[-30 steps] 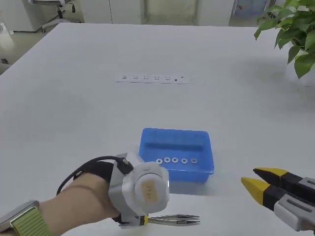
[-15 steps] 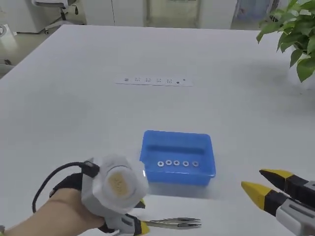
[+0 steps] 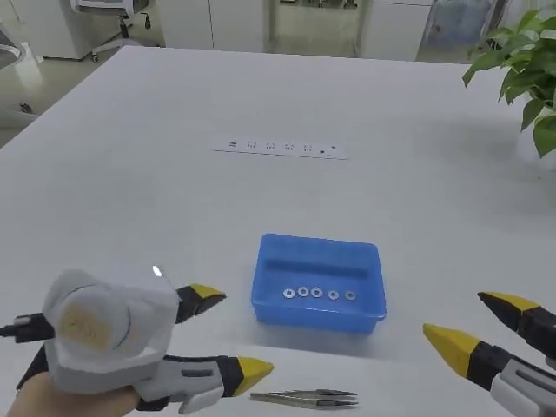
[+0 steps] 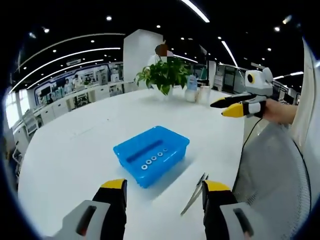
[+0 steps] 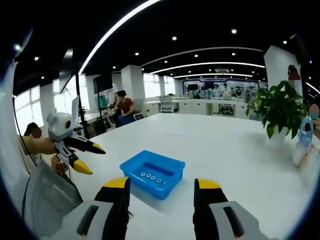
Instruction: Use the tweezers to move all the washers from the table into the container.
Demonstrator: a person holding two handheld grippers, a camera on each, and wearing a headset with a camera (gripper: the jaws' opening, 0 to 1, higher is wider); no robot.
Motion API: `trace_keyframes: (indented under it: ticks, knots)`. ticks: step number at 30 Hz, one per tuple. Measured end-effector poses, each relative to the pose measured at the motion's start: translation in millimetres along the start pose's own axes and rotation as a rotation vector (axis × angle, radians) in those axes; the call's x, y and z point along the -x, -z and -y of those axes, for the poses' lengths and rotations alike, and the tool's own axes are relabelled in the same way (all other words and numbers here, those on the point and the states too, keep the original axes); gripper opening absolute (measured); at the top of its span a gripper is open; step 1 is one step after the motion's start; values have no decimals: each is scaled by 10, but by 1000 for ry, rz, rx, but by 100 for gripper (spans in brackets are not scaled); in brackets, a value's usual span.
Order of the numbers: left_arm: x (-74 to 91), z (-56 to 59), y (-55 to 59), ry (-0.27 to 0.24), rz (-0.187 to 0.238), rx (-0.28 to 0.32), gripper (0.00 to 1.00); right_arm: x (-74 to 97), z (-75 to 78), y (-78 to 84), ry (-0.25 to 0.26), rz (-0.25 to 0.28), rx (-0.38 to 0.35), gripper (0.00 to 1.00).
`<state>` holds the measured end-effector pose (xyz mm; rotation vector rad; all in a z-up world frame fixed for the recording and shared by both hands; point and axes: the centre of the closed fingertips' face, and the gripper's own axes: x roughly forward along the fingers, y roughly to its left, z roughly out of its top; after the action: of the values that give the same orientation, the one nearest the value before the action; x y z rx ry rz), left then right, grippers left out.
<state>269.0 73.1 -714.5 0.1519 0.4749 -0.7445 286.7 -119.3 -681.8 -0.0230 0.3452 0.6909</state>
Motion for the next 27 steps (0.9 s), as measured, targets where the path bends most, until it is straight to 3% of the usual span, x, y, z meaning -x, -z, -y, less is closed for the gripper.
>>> trace_keyframes:
  ticks: [6, 9, 14, 16, 20, 25, 27]
  knots:
    - [237, -159, -328, -132, 184, 34, 74, 41, 69, -79, 27, 28, 8, 52]
    - [345, -221, -424, -194, 234, 27, 83, 67, 122, -101, 46, 37, 9, 56]
    - [470, -285, -469, -247, 277, 67, 94, 127, 215, -129, 76, 56, -4, 60]
    - [509, -323, -439, -277, 281, 104, 96, 145, 250, -137, 85, 67, -21, 63]
    - [636, -389, -438, -333, 337, 188, 99, 180, 314, -180, 114, 90, -45, 71]
    - [762, -431, -483, -368, 372, 200, 99, 215, 392, -230, 138, 124, -49, 82]
    - [776, -429, -508, -359, 379, 208, 99, 217, 408, -232, 152, 124, -40, 86]
